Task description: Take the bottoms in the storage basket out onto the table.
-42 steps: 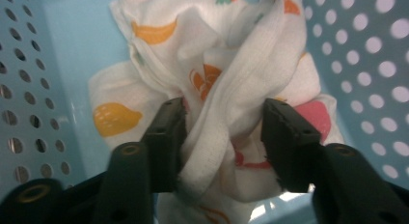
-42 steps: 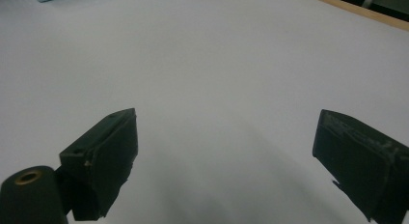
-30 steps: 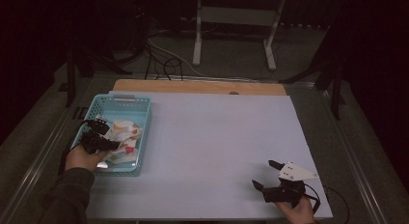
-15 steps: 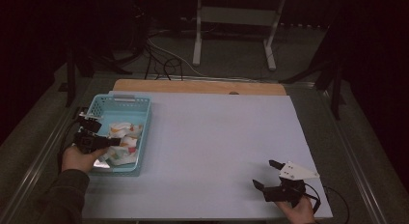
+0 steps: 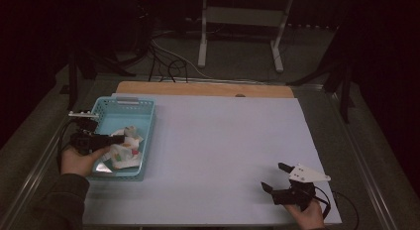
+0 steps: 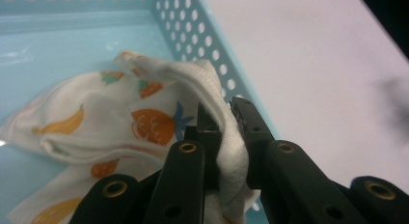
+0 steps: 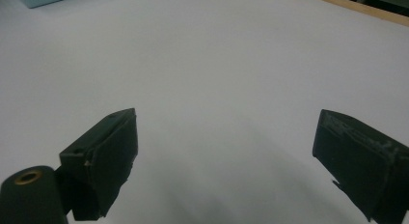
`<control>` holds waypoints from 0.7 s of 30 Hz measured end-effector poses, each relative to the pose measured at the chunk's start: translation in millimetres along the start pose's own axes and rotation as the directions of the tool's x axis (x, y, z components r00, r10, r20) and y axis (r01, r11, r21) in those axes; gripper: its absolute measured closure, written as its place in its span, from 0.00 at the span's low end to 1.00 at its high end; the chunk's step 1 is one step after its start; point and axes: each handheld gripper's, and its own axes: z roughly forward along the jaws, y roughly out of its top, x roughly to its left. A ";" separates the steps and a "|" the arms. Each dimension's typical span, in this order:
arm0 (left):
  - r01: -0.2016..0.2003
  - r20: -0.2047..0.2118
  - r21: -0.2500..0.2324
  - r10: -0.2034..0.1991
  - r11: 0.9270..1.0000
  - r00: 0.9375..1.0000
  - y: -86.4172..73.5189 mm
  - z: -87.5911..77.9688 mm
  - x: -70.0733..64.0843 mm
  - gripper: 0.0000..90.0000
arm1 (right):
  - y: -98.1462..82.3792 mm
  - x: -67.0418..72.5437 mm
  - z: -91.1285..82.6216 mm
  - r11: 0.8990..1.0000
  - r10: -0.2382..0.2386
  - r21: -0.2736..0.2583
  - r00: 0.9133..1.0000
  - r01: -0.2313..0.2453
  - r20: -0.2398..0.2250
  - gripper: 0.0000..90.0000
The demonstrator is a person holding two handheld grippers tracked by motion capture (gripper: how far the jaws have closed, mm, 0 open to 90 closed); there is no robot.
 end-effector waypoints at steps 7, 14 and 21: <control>-0.002 0.037 -0.040 0.004 0.999 0.999 6.6 -7.7 -6.0 0.93 | -0.2 -2.6 -1.0 1.000 0.012 -0.006 1.000 -0.012 -0.003 0.10; -0.007 0.054 -0.061 0.011 0.998 0.998 10.4 -13.1 -8.9 0.93 | -0.2 -3.6 -1.6 1.000 0.016 -0.012 1.000 -0.016 0.001 0.10; 0.004 0.082 -0.100 0.005 0.995 0.997 12.9 -22.4 -9.3 0.93 | -0.1 -4.3 -2.3 1.000 0.017 -0.013 1.000 -0.017 0.000 0.10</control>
